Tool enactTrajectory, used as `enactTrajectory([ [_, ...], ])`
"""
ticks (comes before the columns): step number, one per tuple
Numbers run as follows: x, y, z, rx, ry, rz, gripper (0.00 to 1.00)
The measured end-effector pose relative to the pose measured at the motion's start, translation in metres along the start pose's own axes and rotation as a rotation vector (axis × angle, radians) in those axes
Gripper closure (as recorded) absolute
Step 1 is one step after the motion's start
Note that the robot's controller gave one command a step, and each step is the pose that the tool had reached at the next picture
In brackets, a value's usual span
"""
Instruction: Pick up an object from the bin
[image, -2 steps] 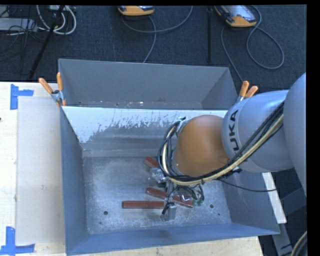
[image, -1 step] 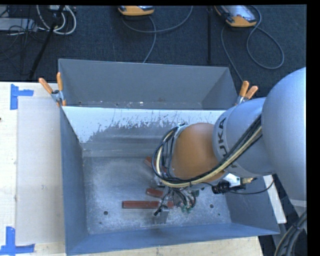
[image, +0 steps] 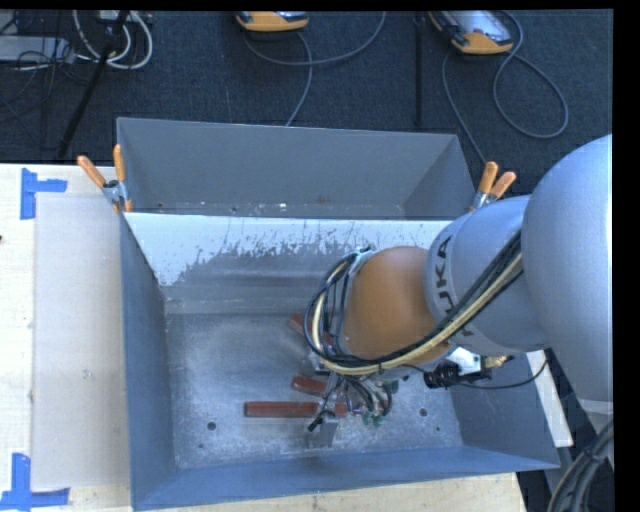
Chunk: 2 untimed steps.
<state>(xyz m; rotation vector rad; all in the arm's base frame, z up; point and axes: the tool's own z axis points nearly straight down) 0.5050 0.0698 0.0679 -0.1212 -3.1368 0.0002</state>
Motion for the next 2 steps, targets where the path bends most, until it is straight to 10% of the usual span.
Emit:
enactTrajectory([
  [1, 0.000, 0.000, 0.000, 0.000, -0.001, 0.002, 1.00],
  [2, -0.002, 0.000, -0.091, -0.002, -0.009, 0.007, 1.00],
])
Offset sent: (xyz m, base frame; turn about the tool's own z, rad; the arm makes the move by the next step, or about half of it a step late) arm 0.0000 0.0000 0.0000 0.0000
